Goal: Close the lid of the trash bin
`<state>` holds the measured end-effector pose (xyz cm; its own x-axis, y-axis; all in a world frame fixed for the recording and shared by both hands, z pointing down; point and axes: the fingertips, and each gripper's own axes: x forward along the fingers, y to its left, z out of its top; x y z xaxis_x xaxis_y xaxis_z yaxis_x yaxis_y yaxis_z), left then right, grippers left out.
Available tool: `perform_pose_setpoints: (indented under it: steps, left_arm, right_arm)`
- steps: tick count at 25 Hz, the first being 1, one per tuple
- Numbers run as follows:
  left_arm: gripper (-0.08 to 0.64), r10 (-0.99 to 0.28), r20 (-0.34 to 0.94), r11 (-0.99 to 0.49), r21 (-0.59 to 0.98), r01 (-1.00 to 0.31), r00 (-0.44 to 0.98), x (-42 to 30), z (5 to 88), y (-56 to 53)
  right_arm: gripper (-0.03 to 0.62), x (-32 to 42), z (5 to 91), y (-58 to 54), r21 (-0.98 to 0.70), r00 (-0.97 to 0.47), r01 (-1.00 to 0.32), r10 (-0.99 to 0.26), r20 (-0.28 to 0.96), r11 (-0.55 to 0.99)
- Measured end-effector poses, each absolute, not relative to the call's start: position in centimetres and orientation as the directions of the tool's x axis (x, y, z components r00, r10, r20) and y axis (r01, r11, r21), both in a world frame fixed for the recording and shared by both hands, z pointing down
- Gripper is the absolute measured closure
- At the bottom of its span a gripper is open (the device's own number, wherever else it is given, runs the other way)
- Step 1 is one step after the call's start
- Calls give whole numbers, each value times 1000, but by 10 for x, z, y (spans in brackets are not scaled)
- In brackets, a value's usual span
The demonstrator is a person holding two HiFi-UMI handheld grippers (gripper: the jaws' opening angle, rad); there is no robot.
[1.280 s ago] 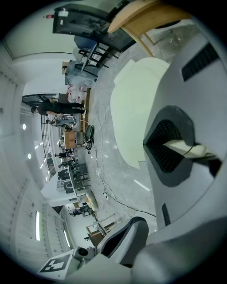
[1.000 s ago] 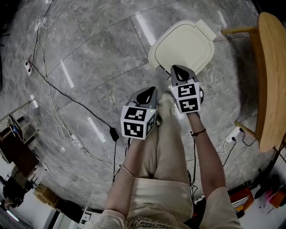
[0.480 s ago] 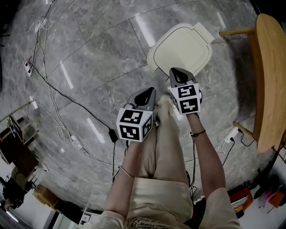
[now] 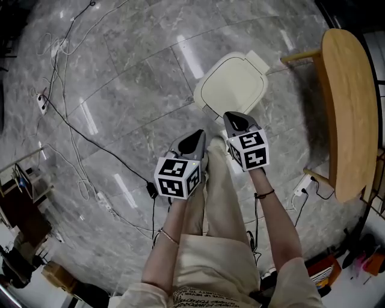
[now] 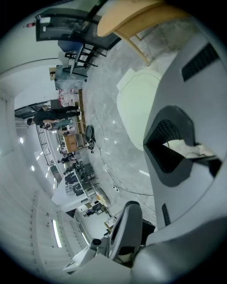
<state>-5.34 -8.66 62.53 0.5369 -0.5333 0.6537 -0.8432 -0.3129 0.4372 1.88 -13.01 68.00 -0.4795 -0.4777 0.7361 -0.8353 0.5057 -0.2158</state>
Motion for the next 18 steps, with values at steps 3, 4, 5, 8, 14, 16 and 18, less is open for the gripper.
perform_pose_setpoints:
  steps: [3,4,5,8,14,16,18]
  left_arm:
    - [537,-534,651,-325,431,-842,539,-55,608,-84]
    - [537,-536,649,-326,430,-842,540,-56,602,-83]
    - [537,-538,648,-326,430,-842,539,-57,595,-81]
    - [537,-545,640,-329,431,-840,542,-57,575,-76]
    - [537,-562,621,-367,404,-838,546,-59,540,-77]
    - [537,-577,611,-365,401,-840,542,-61,528,-76]
    - [537,-585,602,-371,398,-839,544,-61,516,-75]
  right_arm:
    - [588,20,655,-129,-207,-481,-834,-492,725,511]
    - [588,21,646,-127,-202,-480,-835,-498,722,512]
    - [588,22,638,-126,-199,-479,-836,-504,718,511]
    - [588,23,613,-119,-207,-480,-843,-522,705,496]
    - [588,27,575,-109,-230,-481,-857,-556,678,461]
    - [588,28,562,-107,-252,-492,-856,-563,664,450]
    - [588,31,546,-106,-251,-498,-854,-576,648,455]
